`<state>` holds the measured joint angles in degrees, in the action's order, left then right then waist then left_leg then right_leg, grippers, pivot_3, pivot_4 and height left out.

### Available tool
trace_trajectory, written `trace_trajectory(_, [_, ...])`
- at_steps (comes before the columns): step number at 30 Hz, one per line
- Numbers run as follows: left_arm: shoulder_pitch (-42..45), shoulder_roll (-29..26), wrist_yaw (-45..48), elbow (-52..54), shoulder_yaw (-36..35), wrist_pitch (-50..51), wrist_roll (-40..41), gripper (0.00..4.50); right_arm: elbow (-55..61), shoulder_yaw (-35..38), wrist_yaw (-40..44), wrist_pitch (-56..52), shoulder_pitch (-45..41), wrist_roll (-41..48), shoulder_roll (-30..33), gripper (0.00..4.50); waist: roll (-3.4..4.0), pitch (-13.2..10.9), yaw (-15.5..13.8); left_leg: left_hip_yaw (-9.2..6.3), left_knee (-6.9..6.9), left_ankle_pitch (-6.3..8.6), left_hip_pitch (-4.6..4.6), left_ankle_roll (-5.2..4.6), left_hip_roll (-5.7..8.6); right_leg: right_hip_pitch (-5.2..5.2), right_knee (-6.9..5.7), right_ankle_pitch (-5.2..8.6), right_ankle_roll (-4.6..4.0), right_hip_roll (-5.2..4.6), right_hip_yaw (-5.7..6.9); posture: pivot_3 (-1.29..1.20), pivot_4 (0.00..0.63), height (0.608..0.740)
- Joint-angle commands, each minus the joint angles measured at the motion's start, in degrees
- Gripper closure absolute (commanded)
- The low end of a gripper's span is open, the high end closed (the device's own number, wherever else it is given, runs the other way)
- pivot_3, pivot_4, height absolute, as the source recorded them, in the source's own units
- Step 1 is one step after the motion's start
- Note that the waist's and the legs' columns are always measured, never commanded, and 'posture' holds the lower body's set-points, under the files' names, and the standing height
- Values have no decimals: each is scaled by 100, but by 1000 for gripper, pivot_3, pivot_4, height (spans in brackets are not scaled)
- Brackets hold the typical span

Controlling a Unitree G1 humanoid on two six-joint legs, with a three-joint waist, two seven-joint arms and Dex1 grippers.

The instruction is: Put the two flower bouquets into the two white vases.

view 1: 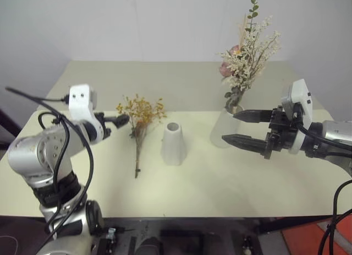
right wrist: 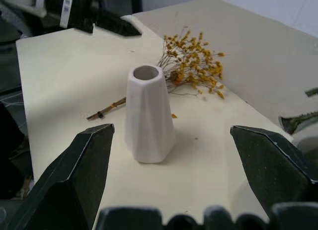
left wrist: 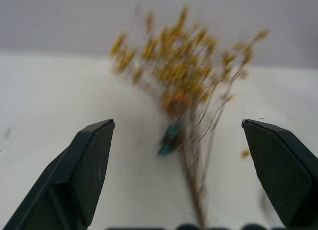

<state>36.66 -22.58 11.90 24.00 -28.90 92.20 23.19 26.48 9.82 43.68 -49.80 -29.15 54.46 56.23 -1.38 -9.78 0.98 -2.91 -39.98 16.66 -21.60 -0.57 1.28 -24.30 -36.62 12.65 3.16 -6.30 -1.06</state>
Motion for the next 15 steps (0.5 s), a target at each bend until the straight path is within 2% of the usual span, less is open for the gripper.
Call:
trace_trajectory(1, [-124,203,-164,12,-131,30,276,0,-54,-87,143,80,-145,-205,5,20,-3,-1,-38,-1,-1,-1,-4,1,1,-1,1,0,0,-1,1,0,150,740])
trace_trajectory(6, [28,323,-269,-467,154,30,552,0,-49,-140,108,34,-214,-294,-123,20,-6,0,-106,-3,-1,-1,-8,2,11,4,47,-4,-2,-12,10,0,150,740])
trace_trajectory(10, [296,185,-209,-959,405,30,765,0,18,-76,49,-28,-167,-300,-130,20,-6,0,-104,-3,0,-2,-13,4,11,0,48,-4,-3,-12,9,0,150,740])
trace_trajectory(15, [614,-30,-359,-1669,1035,30,579,0,105,36,-118,-95,-91,-287,-175,20,-6,0,-95,-2,0,-2,-11,4,11,-1,47,-4,-3,-12,8,0,150,740])
